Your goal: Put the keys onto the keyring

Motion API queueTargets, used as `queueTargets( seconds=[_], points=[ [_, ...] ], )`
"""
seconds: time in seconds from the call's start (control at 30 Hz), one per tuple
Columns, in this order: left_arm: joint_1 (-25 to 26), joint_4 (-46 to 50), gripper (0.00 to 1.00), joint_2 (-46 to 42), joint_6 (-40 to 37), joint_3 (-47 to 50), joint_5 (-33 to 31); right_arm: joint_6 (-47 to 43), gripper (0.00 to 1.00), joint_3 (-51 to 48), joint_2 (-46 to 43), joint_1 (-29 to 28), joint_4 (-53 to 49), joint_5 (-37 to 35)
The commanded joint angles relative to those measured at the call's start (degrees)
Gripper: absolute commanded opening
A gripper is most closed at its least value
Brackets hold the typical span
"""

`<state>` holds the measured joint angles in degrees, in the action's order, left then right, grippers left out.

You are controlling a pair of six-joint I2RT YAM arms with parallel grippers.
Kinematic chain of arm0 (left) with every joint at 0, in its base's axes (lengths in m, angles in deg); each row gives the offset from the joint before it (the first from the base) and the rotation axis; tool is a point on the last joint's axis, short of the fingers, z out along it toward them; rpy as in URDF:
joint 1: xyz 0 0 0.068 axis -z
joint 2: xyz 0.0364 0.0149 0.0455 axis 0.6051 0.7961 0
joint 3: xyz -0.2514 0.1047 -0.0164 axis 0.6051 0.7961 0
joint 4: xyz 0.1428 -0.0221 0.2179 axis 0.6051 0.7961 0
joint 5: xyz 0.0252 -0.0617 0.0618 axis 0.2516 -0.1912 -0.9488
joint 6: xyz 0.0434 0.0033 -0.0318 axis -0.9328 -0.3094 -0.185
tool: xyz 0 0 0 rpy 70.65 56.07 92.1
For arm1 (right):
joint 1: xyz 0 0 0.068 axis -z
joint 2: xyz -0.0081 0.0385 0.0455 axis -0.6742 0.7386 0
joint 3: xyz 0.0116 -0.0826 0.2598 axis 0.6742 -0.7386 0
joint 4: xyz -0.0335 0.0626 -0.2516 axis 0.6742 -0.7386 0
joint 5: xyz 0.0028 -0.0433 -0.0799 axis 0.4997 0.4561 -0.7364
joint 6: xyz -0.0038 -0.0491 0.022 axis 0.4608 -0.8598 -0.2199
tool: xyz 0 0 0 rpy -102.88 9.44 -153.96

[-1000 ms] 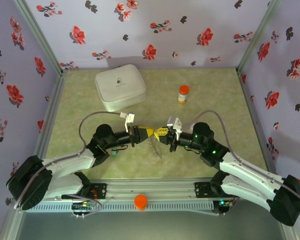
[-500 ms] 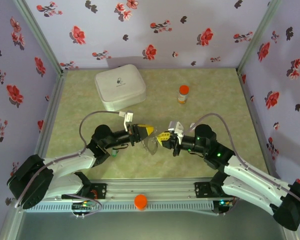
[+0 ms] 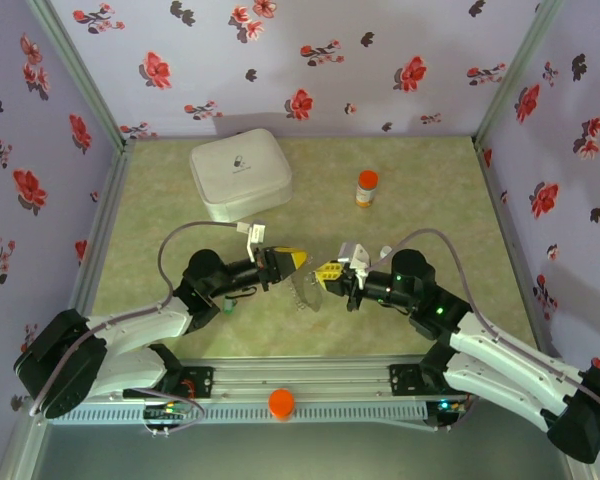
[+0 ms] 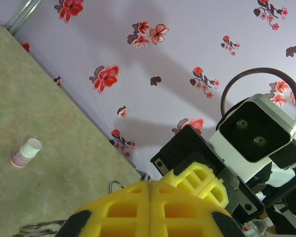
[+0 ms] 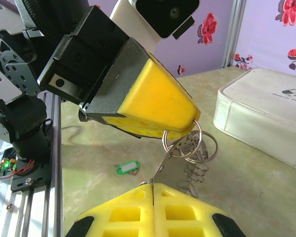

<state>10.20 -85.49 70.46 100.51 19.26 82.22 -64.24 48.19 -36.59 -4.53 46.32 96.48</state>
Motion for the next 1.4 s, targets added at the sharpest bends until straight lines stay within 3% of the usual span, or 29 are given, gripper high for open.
queueTargets(
  seconds=[0.0, 0.47, 0.8, 1.0, 1.37],
  points=[
    [0.0, -4.8, 0.00, -0.6, -1.6, -0.6, 0.1, 0.2, 0.00, 1.7, 0.4, 0.3, 0.4, 2.3],
    [-1.6, -1.4, 0.00, -1.6, -2.6, 0.3, -4.4, 0.3, 0.00, 4.0, -1.1, 1.3, -9.2, 10.5],
    [-1.6, 6.7, 0.00, -1.7, -7.0, 0.7, -4.5, -0.9, 0.00, 3.7, -2.7, 1.3, -9.2, 6.6],
    [-1.4, 7.3, 0.00, -1.2, -8.1, 1.7, -4.5, -0.5, 0.00, 2.4, -3.4, 1.3, -7.7, -1.2],
    [-1.1, 9.4, 0.00, -2.4, -9.3, 1.8, -5.3, 0.0, 0.00, 4.4, 0.3, 1.2, -13.3, -0.9]
  ],
)
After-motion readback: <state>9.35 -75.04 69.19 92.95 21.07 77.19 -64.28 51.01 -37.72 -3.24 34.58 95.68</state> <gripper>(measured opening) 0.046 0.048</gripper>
